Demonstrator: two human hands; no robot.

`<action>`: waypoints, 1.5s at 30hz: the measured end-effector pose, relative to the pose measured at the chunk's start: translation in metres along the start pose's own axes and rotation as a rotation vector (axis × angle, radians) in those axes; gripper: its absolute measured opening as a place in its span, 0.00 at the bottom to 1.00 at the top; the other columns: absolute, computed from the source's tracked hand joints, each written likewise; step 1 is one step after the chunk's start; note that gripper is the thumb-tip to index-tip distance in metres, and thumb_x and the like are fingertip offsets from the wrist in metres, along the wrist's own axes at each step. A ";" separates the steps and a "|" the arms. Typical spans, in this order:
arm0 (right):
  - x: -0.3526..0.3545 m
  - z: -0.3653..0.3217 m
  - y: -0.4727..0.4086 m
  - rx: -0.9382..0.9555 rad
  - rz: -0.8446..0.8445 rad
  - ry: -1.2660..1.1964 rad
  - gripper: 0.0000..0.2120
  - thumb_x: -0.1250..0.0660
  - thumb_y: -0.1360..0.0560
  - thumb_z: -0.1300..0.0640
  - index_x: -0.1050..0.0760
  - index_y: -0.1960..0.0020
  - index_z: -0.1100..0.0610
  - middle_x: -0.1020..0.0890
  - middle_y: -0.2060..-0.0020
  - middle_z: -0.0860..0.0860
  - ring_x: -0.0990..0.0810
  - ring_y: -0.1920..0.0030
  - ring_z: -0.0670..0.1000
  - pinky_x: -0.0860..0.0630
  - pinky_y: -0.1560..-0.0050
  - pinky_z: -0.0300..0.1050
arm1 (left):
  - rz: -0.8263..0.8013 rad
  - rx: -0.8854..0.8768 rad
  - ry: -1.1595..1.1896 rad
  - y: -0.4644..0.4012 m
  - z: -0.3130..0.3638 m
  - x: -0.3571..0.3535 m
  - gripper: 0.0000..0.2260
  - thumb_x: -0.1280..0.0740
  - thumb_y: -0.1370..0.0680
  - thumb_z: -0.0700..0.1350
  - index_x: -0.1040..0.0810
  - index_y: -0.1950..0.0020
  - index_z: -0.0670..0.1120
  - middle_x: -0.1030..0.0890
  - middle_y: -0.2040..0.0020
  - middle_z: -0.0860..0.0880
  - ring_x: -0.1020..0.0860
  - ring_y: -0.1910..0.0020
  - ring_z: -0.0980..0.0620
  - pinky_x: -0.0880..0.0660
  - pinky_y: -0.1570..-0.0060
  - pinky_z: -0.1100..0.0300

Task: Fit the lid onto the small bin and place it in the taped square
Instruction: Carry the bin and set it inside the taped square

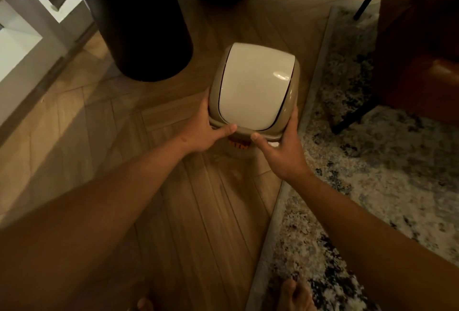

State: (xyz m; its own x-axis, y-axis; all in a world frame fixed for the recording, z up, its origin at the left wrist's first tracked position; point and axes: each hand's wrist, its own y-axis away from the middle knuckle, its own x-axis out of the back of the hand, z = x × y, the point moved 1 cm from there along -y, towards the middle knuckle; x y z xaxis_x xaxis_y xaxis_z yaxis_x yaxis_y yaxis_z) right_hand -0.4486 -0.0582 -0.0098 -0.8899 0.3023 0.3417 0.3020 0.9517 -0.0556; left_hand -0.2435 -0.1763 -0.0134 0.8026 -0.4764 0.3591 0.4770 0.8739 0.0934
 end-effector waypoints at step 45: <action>0.050 0.039 -0.226 0.002 0.087 0.014 0.56 0.21 0.25 0.51 0.58 0.13 0.54 0.30 0.21 0.50 0.29 0.23 0.47 0.28 0.25 0.56 | -0.040 -0.010 0.065 -0.239 0.038 -0.011 0.48 0.23 0.27 0.46 0.53 0.18 0.54 0.33 0.23 0.50 0.32 0.27 0.50 0.25 0.35 0.48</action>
State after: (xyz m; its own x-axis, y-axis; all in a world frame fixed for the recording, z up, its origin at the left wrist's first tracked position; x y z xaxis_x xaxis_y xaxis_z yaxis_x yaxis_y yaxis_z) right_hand -0.5743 -0.2567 -0.0166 -0.8552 0.3834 0.3489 0.3776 0.9218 -0.0876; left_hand -0.3795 -0.3760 -0.0041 0.8043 -0.5166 0.2937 0.5124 0.8532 0.0974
